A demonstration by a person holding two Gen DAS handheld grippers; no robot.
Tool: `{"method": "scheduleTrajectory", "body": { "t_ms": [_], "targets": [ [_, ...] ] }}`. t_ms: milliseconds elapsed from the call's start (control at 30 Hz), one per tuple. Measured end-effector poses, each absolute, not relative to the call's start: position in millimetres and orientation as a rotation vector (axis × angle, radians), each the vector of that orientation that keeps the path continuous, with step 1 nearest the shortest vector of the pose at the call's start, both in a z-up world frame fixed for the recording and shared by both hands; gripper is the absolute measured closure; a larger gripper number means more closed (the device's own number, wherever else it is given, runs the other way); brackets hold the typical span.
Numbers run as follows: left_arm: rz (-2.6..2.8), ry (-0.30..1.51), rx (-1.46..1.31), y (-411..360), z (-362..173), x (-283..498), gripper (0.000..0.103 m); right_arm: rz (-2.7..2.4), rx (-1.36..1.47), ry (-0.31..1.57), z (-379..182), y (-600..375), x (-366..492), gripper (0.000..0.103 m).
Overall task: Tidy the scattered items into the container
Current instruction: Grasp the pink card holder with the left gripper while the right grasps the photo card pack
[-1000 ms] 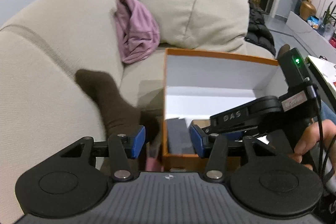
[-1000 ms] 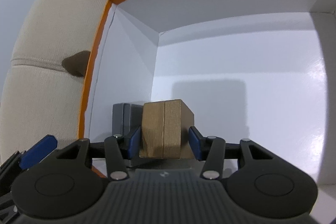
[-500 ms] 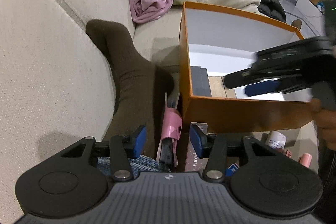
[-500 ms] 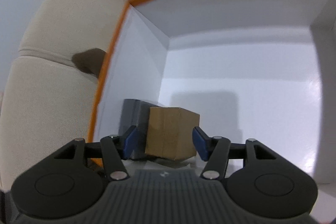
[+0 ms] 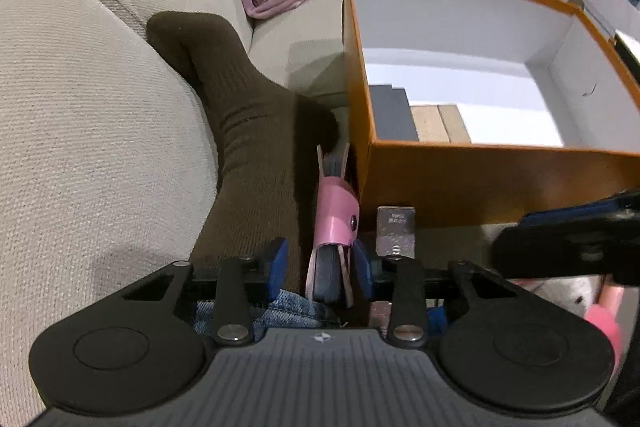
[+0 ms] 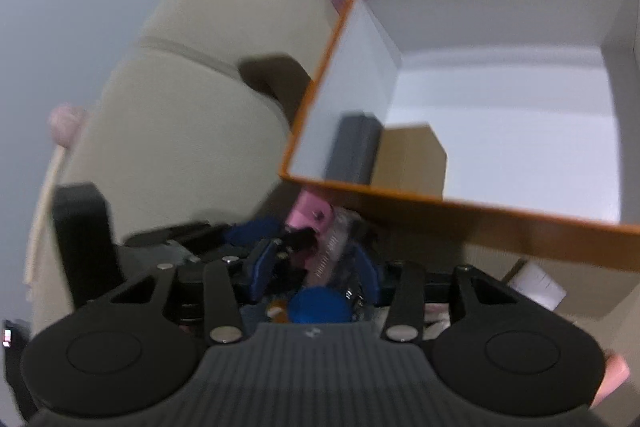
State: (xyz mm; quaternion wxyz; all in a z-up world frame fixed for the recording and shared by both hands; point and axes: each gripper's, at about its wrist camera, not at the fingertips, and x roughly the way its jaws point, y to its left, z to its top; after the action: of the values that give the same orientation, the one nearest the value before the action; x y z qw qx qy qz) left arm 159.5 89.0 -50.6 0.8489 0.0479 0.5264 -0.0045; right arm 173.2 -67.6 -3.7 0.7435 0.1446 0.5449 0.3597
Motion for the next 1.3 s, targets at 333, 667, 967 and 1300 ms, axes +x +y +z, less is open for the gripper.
{"method": "scheduleTrajectory", "body": {
  "t_ms": [333,667,967,1300],
  "targets": [
    [-0.070,1.114,0.194,77,-65,165,0.077,0.653,0.375,1.331,-49,-39,196,0.057],
    [-0.049,1.113,0.137,85,-61,161,0.082,0.561,0.370,1.371,-68,-12,195,0.057],
    [-0.060,1.130,0.130,82,-66,164,0.079,0.581,0.367,1.333,-59,-26,191,0.073],
    [-0.006,1.058,0.008,94,-44,152,0.084,0.675,0.360,1.256,-30,-52,177,0.079]
  ]
}}
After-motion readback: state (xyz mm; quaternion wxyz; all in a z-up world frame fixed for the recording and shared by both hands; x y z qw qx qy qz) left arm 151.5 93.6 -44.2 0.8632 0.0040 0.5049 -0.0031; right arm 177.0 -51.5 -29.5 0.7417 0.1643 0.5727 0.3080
